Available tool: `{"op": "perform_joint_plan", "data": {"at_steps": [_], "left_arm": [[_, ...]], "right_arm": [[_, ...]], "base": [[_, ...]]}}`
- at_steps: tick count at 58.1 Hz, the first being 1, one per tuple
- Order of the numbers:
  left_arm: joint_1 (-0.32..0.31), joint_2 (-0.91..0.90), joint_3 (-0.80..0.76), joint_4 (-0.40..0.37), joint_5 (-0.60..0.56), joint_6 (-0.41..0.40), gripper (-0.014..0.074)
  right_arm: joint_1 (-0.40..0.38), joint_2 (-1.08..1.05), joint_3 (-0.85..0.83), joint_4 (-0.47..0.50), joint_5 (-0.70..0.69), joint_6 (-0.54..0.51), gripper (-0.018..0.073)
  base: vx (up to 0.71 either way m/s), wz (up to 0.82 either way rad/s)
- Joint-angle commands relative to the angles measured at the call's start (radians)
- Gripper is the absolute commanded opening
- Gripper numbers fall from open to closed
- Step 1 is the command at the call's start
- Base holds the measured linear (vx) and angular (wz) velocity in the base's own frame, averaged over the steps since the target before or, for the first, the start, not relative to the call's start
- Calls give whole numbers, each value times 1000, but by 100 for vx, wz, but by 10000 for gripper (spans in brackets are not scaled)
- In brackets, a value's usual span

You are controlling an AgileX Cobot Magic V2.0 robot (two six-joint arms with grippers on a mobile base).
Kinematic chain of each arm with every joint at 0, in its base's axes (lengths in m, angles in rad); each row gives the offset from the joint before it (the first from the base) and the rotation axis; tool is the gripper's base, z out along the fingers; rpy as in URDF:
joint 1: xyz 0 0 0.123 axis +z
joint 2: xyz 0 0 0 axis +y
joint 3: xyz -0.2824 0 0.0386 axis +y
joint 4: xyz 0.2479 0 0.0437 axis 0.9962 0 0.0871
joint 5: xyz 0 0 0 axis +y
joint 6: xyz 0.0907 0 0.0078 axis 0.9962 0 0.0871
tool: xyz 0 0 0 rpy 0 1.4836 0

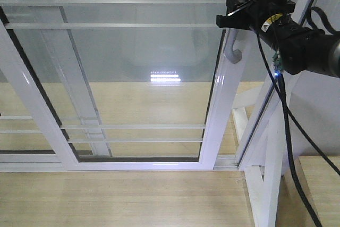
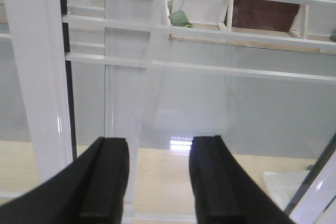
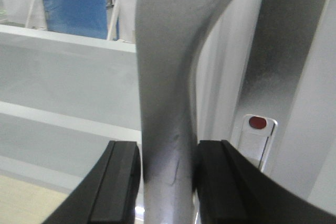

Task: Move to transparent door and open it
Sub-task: 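Pull the handle sideways with the right gripper, then release it, then reach the left gripper to the silver handle and grasp it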

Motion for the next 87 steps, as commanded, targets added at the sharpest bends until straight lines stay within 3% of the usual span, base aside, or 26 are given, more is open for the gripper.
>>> {"op": "perform_joint_plan", "data": {"at_steps": [1, 29, 41, 53, 68, 87], "left_arm": [[-2, -1, -27, -9, -89, -9, 413], [-2, -1, -27, -9, -90, -9, 413], [-2, -1, -27, -6, -90, -6, 413], [-18, -1, -28, 10, -90, 7, 413], [-113, 68, -28, 11, -152, 28, 428], [-292, 413, -118, 12, -505, 28, 477]], "right_arm": [[37, -50, -31, -27, -83, -3, 320], [172, -85, -28, -32, -84, 1, 320], [130, -240, 71, 21, -30, 73, 320], [81, -485, 298, -8, 152, -4, 320], [82, -822, 512, -3, 329, -8, 320], [82, -999, 627, 7, 391, -7, 320]], "base": [[0, 0], [0, 0], [0, 0], [0, 0], [0, 0], [0, 0]]}}
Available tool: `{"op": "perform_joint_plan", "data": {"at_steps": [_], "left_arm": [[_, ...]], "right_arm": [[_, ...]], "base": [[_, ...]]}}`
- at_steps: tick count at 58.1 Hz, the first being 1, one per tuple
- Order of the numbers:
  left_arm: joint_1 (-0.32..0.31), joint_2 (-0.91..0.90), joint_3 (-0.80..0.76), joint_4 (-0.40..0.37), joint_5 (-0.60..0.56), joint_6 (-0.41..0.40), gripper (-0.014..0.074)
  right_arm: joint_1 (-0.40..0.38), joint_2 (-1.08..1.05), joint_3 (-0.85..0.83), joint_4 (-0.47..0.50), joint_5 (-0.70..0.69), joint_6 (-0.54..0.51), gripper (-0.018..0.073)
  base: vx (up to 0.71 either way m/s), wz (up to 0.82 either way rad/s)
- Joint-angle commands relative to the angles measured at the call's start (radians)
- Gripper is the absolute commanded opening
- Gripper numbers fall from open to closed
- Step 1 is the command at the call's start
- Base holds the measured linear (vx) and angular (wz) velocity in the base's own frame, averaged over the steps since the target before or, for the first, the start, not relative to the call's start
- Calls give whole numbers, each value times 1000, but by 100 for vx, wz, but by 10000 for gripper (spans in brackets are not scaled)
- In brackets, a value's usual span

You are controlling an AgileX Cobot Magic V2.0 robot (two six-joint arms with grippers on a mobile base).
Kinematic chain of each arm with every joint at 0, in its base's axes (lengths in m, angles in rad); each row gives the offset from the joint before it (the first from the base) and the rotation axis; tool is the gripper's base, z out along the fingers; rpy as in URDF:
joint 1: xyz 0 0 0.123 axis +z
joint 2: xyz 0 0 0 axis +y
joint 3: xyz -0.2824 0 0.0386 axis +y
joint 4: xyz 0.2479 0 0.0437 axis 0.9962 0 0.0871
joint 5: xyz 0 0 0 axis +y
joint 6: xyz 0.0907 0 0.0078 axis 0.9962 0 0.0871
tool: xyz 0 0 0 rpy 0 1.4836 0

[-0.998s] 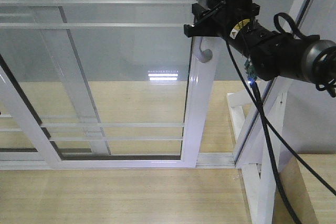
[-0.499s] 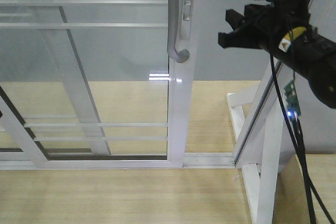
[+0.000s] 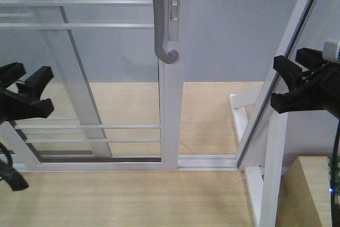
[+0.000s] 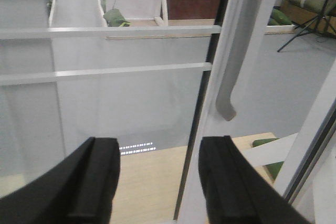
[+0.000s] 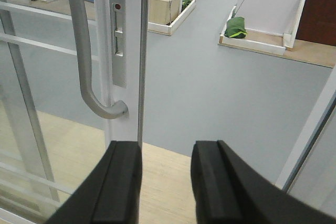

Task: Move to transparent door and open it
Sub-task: 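Reach the left gripper to the silver handle and grasp it, then slide the door panel farther open with the left gripper on the handle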

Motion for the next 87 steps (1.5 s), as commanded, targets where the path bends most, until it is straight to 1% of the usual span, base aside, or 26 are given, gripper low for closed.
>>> {"op": "perform_joint_plan", "data": {"at_steps": [1, 4, 9, 13, 17, 21, 26, 32, 45, 54, 65, 73, 76, 81, 83, 87], "left_arm": [[-39, 92, -86, 2, -202, 1, 477], [-60, 176, -131, 10, -260, 1, 477], [-77, 308, -230, 82, -308, 0, 477], [-84, 397, -312, 147, -316, -9, 477], [-85, 481, -396, 176, -316, -10, 477], [-85, 558, -477, 176, -316, -22, 477], [-85, 647, -582, 176, -316, -81, 477], [-85, 725, -685, 181, -316, -115, 477], [-116, 832, -844, 186, -313, -116, 477], [-125, 897, -934, 182, -304, -116, 477], [-126, 953, -1008, 181, -274, -111, 475], [-123, 965, -1013, 174, -259, -109, 470], [-123, 965, -1013, 174, -254, -96, 466], [-116, 965, -1013, 170, -254, -51, 461], [-114, 965, -1013, 163, -254, -47, 461], [-99, 965, -1013, 119, -254, -47, 461]], "right_arm": [[-3, -17, -17, 11, -68, -4, 320], [-3, -17, -17, 27, -65, -3, 320], [-3, -17, -17, 33, -65, -3, 320], [-3, -17, -17, 33, -65, -3, 320], [-3, -17, -17, 33, -65, -3, 320], [-3, -17, -17, 33, -65, -3, 320], [-3, -17, -17, 33, -64, -3, 320], [-3, -17, -17, 33, -64, -3, 320], [-3, -17, -17, 33, -60, -3, 320], [-3, -17, -17, 33, -54, -3, 320], [-3, -17, -17, 32, -48, -3, 320], [-3, -17, -17, 33, -43, -3, 320], [-3, -17, -17, 33, -43, -3, 320], [-3, -17, -17, 33, -42, -3, 320], [-3, -17, -17, 33, -42, -3, 320], [-3, -17, -17, 33, -42, -3, 320]], "base": [[0, 0], [0, 0], [0, 0], [0, 0], [0, 0], [0, 0], [0, 0], [0, 0], [0, 0], [0, 0], [0, 0], [0, 0], [0, 0], [0, 0], [0, 0], [0, 0]]}}
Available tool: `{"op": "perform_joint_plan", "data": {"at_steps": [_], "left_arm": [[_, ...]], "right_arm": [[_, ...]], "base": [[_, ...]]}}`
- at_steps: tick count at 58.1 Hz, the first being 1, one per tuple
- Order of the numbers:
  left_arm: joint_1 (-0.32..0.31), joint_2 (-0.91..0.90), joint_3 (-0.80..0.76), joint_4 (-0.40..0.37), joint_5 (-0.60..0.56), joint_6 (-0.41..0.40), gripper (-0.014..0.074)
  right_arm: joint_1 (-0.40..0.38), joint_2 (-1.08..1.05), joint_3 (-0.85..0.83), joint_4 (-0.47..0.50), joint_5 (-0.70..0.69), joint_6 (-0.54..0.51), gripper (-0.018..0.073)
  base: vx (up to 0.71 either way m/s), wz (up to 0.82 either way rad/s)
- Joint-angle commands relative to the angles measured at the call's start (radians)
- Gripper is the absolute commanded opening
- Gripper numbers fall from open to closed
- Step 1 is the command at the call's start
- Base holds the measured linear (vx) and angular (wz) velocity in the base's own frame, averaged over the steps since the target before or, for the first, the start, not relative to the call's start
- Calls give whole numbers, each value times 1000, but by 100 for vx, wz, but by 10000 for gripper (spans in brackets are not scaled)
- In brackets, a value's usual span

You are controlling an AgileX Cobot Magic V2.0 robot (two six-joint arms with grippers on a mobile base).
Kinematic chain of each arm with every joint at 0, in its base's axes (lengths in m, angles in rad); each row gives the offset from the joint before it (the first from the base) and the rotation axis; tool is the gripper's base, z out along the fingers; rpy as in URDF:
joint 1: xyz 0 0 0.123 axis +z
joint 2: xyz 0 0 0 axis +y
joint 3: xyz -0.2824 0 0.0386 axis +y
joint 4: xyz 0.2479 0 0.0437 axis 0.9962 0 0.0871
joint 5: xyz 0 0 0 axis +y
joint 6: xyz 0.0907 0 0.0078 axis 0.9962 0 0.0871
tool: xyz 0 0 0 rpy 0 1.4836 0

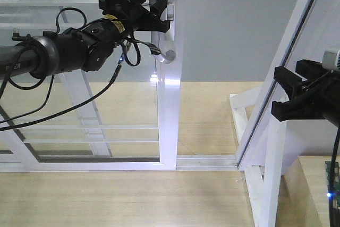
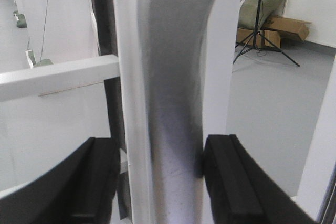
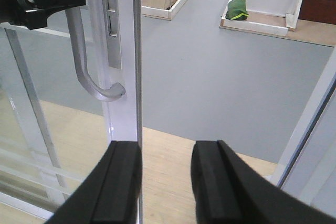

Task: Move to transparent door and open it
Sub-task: 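Slide the door panel farther open with the left gripper on the handle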

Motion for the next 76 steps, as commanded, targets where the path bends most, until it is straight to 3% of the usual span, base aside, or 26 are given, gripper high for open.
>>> {"op": "perform_joint_plan", "data": {"at_steps": [1, 11, 25, 36, 51, 76], "left_arm": [[24, -56, -33, -81, -69, 11, 461], [63, -63, -33, -174, -69, 10, 461], [78, -88, -29, -168, -51, 13, 461], [90, -119, -27, -168, 106, 58, 461], [141, -172, -27, -168, 262, 58, 437], [246, -237, -27, -166, 343, 59, 388]], "right_arm": [[-3, -13, -31, 0, -78, -5, 320], [-3, -13, -31, 0, -78, -5, 320], [-3, -13, -31, 0, -78, -5, 320], [-3, -13, -31, 1, -78, -5, 320], [-3, -13, -31, 21, -77, -5, 320], [-3, -13, -31, 21, -56, -5, 320]], "base": [[0, 0], [0, 0], [0, 0], [0, 0], [0, 0], [0, 0]]}}
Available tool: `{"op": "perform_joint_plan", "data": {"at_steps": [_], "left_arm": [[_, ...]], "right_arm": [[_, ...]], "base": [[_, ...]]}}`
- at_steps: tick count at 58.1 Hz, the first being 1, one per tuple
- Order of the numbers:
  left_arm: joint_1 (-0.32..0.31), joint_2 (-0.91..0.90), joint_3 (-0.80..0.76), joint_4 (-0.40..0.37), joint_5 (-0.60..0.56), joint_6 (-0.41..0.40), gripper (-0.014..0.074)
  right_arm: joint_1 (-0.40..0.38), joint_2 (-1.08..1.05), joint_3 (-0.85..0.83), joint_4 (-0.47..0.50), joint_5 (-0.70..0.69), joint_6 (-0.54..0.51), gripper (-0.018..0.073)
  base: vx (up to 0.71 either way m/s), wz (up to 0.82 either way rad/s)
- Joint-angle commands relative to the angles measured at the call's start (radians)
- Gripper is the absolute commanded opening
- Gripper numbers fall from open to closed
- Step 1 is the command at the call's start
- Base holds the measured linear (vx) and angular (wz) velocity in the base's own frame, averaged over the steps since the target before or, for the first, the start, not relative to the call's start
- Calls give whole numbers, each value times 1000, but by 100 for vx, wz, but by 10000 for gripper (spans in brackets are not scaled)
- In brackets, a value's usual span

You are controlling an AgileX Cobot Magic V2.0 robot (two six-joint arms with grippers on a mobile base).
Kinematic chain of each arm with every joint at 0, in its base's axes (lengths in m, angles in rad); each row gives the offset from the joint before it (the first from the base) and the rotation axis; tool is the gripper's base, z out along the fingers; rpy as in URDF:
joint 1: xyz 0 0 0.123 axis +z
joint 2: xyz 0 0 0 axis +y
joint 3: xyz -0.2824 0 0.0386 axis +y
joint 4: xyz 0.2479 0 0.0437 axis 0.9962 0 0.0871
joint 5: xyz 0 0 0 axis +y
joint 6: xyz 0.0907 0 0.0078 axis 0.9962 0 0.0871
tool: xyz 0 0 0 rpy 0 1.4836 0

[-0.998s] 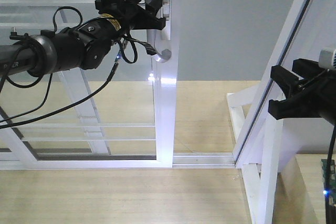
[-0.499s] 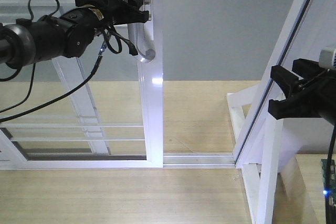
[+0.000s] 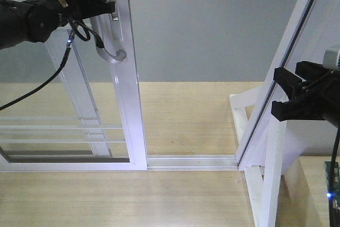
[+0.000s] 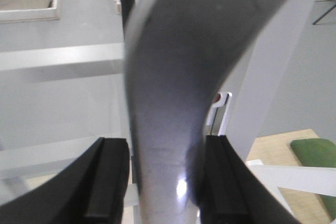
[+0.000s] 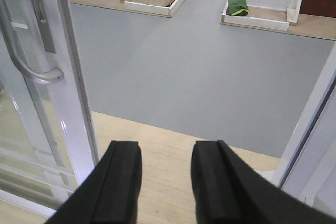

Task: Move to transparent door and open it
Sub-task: 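Slide the door panel farther open with the left gripper on the handle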

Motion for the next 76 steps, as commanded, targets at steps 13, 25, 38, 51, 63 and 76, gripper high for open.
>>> {"op": "perform_joint_plan", "data": {"at_steps": [13, 25, 38, 51, 63, 76], "left_arm": [[95, -110, -34, 36, -11, 2, 388], [132, -136, -28, 42, 32, 2, 388], [164, -210, 76, 64, 25, 2, 388], [186, -336, 242, 64, -49, 0, 388], [182, -507, 393, 63, -49, -3, 388], [182, -730, 535, 63, -56, -4, 388]], "right_arm": [[-3, -13, -31, -1, -48, -5, 320], [-3, -13, -31, -1, -40, -5, 320], [-3, -13, -31, -1, -41, -6, 320], [-3, -13, -31, -1, -41, -6, 320], [-3, -13, -31, -1, -36, -5, 320], [-3, -13, -31, -1, -36, -5, 320]], "base": [[0, 0], [0, 0], [0, 0], [0, 0], [0, 0], [0, 0]]}}
